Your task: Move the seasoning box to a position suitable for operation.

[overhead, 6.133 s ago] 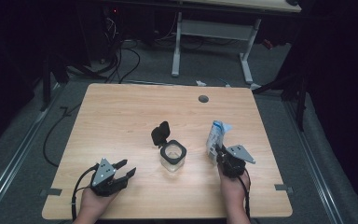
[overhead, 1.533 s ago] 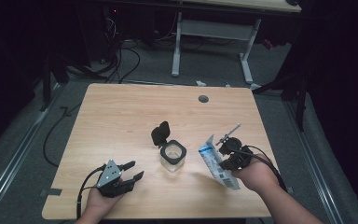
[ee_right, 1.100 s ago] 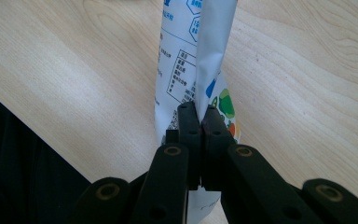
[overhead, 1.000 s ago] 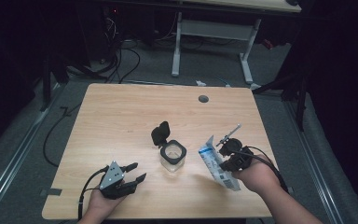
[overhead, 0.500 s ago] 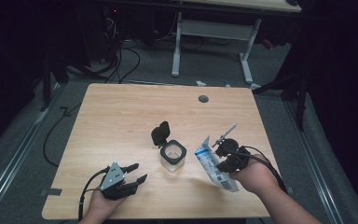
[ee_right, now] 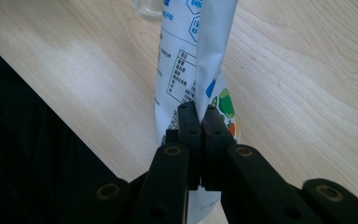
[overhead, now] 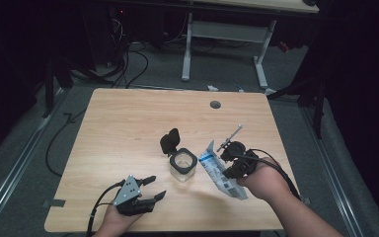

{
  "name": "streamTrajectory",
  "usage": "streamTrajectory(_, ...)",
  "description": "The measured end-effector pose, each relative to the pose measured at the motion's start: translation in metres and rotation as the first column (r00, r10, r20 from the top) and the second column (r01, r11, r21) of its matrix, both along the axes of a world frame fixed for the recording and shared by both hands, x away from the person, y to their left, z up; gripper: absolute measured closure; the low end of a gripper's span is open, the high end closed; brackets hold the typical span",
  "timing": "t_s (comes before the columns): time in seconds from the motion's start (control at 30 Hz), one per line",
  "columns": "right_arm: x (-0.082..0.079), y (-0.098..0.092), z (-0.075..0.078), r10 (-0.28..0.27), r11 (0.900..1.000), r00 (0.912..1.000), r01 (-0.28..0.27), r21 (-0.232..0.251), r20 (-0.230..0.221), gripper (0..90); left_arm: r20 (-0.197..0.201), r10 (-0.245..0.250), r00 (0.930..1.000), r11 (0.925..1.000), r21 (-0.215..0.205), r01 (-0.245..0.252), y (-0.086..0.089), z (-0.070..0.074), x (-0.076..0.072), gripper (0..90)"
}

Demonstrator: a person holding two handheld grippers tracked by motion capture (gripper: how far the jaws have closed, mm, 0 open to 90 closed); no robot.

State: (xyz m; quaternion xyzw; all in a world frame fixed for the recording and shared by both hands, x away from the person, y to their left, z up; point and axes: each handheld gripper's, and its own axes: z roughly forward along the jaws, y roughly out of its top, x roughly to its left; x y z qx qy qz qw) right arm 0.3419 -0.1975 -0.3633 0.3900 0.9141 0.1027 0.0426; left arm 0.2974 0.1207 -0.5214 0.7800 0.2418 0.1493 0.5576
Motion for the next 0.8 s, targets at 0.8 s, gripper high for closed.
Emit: streamTrajectory(0.8, 0.001, 0.027, 0.006, 0.051, 0.998, 0.9987, -0.051, 0.022, -0.003, 89.6, 0.03, -0.148, 0.9885, 0.989, 0.01, 0.148, -0.103, 0.003, -0.007, 31.5)
